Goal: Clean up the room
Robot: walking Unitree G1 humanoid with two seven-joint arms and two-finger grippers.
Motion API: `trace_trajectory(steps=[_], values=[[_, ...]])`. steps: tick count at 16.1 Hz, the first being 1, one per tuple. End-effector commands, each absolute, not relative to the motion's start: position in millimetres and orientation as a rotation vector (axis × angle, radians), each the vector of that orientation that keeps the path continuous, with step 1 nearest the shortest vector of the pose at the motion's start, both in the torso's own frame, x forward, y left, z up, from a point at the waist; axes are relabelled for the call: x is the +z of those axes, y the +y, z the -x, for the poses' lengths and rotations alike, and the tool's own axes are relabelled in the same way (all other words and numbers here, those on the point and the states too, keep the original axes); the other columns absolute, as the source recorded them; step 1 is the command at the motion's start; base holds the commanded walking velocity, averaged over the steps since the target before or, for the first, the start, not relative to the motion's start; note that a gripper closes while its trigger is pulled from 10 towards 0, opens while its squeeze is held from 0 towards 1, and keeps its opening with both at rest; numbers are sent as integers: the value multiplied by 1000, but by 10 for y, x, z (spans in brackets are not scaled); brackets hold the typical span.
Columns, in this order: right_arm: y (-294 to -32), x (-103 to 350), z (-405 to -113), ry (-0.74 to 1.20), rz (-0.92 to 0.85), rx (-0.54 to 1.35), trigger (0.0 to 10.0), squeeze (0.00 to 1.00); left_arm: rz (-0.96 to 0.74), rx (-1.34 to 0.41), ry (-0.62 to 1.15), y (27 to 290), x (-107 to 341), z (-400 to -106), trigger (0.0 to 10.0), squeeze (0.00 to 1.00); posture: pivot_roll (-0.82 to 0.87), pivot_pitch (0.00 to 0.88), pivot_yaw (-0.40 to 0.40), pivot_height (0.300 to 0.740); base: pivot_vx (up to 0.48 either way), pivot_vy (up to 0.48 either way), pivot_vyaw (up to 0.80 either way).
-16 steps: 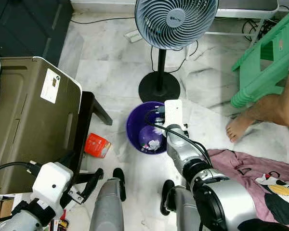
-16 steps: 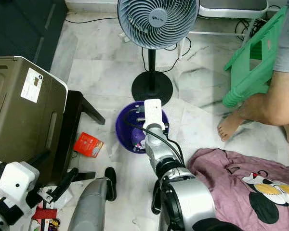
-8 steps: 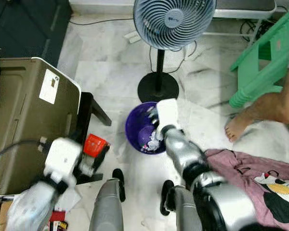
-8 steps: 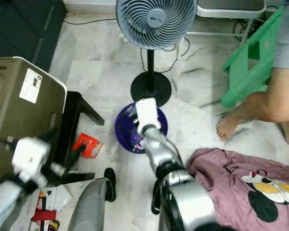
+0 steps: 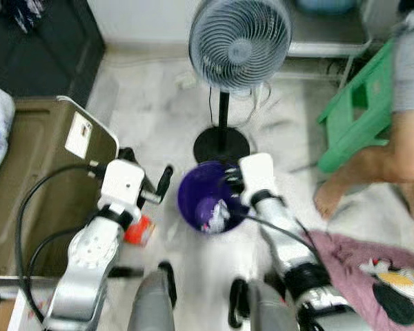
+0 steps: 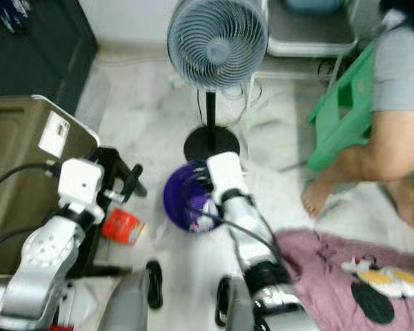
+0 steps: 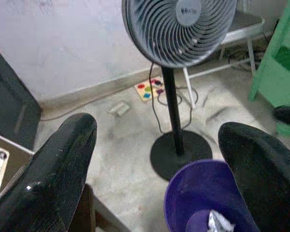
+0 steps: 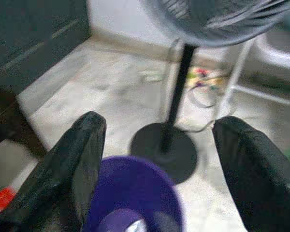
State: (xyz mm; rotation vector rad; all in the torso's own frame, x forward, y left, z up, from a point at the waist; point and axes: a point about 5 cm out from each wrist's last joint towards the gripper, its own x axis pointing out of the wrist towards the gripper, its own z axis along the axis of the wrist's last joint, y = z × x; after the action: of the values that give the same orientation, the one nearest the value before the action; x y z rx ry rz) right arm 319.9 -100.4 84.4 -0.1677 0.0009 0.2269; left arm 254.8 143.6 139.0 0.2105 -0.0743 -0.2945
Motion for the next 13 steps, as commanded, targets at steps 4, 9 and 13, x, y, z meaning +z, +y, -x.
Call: trace_trajectory(steps=[4,9,13], values=[[-1374,861,-3038,28,124,8,10000,0,-216,-268,-132,1363,1323,-2709,10000,0,40,10,59,740,0,0,0],[-1578,944,-3084,-2,247,-148,10000,1000,-173,-195,-148,1402,1257,-2859,10000,0,0,0,59,740,0,0,0],[-1492,979,-3034,-26,82,-105,10000,0,-166,-161,-122,1400,1142,-2839,10000,0,2,0,67,740,0,0,0]])
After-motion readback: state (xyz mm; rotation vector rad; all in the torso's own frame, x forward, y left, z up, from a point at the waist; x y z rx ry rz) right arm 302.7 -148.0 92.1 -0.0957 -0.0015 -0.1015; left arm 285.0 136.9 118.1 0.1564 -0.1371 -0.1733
